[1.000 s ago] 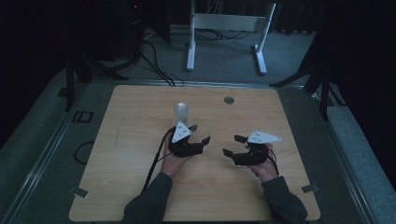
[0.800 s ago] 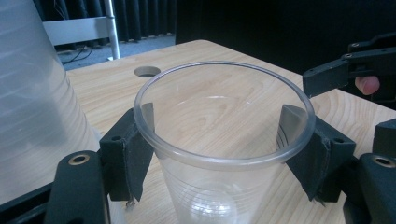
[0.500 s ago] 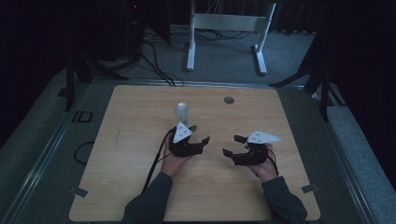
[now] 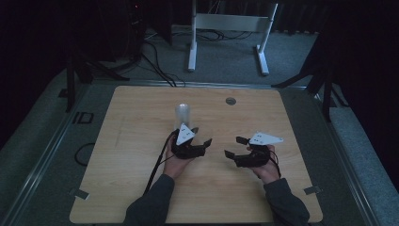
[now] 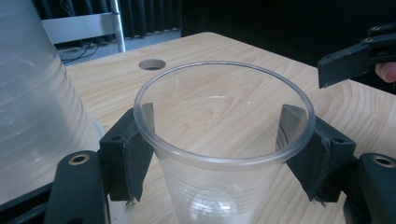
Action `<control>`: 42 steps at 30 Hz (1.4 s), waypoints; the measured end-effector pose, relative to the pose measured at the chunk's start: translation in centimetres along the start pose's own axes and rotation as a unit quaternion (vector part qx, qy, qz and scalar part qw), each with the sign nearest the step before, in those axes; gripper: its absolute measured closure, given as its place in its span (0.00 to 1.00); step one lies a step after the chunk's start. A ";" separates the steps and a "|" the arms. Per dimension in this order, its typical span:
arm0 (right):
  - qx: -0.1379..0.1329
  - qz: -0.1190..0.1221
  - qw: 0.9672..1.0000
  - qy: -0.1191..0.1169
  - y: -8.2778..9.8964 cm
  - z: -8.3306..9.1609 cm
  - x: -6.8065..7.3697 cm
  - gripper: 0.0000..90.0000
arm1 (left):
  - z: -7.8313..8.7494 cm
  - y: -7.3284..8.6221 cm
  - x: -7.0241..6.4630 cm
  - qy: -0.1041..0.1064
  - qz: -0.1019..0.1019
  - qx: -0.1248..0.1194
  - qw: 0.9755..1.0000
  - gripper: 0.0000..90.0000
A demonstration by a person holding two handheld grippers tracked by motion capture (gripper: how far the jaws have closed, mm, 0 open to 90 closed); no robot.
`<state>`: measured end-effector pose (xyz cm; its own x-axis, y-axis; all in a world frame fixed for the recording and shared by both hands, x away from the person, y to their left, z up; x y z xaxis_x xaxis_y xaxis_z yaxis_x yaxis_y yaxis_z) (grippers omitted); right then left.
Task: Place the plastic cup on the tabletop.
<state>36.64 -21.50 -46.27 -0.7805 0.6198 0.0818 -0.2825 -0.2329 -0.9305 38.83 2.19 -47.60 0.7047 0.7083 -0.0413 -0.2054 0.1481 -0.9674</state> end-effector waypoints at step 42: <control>0.002 -0.001 1.000 -0.004 0.1 -0.3 0.2 0.22 | -0.9 1.5 0.2 -0.004 0.000 0.020 1.000 0.31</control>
<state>36.59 -21.22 -46.47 -0.7842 0.6144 0.0870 -0.2868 -0.2346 -0.9288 39.22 1.92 -49.31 0.6990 0.7140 -0.0393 -0.2328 0.1753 -0.9566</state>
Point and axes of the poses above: each handheld gripper's, and its own axes: z roughly backward along the jaws, y roughly out of its underside, x roughly to its left, the point moved 3 cm from there along -z, roughly forward along the jaws, and after that the axes turned 4 degrees about -x, right-handed, at the moved point
